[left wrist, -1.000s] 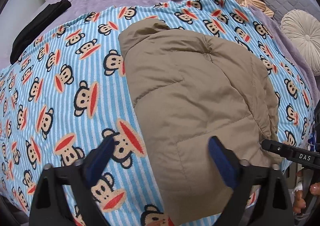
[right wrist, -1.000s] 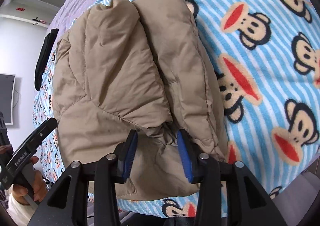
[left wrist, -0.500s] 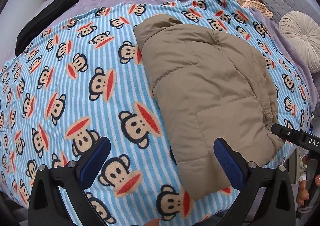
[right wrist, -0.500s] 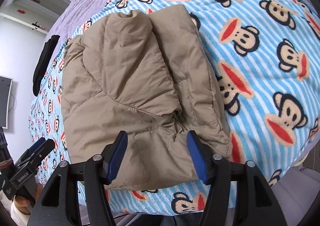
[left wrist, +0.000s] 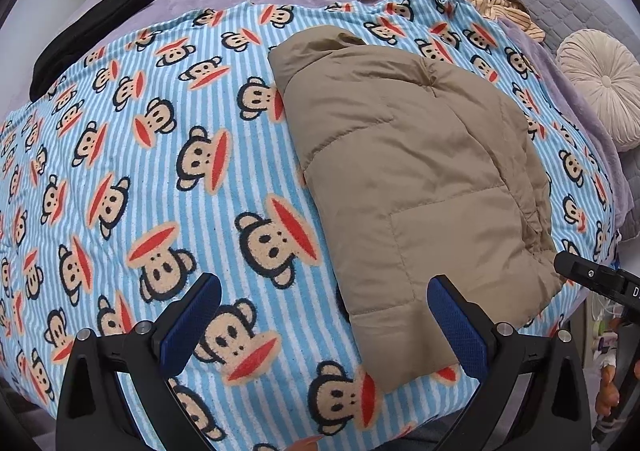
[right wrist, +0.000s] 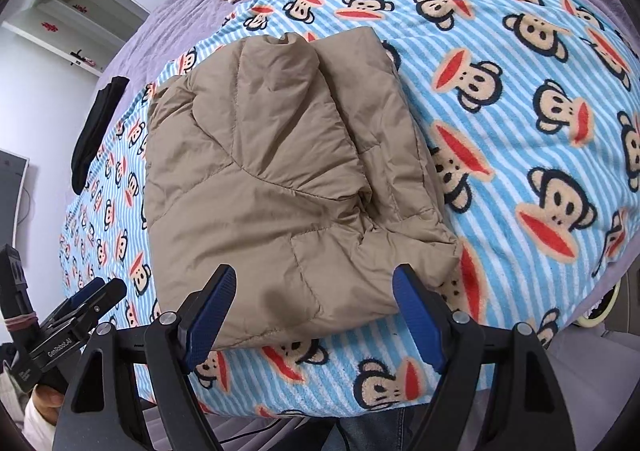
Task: Fold large clothes
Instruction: 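Open both tools and reposition them at the folded jacket's end, then grasp the folded jacket end with both tools and fold it over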
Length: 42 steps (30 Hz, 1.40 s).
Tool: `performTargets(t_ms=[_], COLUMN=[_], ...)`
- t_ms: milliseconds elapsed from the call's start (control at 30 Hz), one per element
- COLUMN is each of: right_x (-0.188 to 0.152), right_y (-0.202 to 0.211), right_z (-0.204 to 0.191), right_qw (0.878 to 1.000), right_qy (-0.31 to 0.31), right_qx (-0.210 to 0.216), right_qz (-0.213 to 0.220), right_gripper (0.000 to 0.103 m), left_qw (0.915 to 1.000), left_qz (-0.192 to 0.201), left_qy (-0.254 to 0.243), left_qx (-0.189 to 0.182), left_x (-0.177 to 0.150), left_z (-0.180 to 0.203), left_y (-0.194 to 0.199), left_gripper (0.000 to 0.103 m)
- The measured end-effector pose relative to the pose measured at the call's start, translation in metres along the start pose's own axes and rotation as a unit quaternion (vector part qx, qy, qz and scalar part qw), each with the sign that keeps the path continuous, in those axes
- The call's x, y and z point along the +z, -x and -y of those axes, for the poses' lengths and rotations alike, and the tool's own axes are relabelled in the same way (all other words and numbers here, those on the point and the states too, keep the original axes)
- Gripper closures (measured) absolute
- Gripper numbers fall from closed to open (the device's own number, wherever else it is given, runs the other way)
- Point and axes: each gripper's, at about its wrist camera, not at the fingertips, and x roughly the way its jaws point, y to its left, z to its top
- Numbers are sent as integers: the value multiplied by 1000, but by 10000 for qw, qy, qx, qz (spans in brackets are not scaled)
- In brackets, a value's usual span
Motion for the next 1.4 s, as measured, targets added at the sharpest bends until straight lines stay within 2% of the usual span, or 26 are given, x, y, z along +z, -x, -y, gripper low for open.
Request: performTargets(t_ms=[533,867,967,1067,1133,1200,1267,1333,1400], right_x=[84,114,118,121,124,126,127,128,132], right_y=[-19,-37,-42,-46,-51,-54,-56,-62,-75], right_z=[10,28,34,39,41,39,33,27,23], right_qw=[9980,9970,9970,9970,9962,9945,9912,9874,9835], right_qy=[532,562,512,475,486,574,740,948,1146], right_qx=[110,154,200,291,347,492,703,763,669], right_qz=[-308,-511,-539,-539,-636,-732,-840,-1007,-1229], right_gripper=[18,18,0,0,0,0,0,0,0], left_qw=[9986,9974,9967,9964,9952,9899,9807,9736,9698], left_qz=[-148,-386,-458,-485,-485,-553,-681,-747,-787], left_qy=[437,554,653,684,740,875,1058,1213,1303], left_qx=[274,254,119,-85,-410,-970,-1496,-1784,-1907], left_x=[44,50,52,57,62,66,68,70,72], left_z=[19,16,12,7,1,-9,-18,-26,-31], left_y=[-28,-51,-57,-61,-62,-67,-78,-90,-102], left_gripper=[0,0,0,0,0,0,0,0,0])
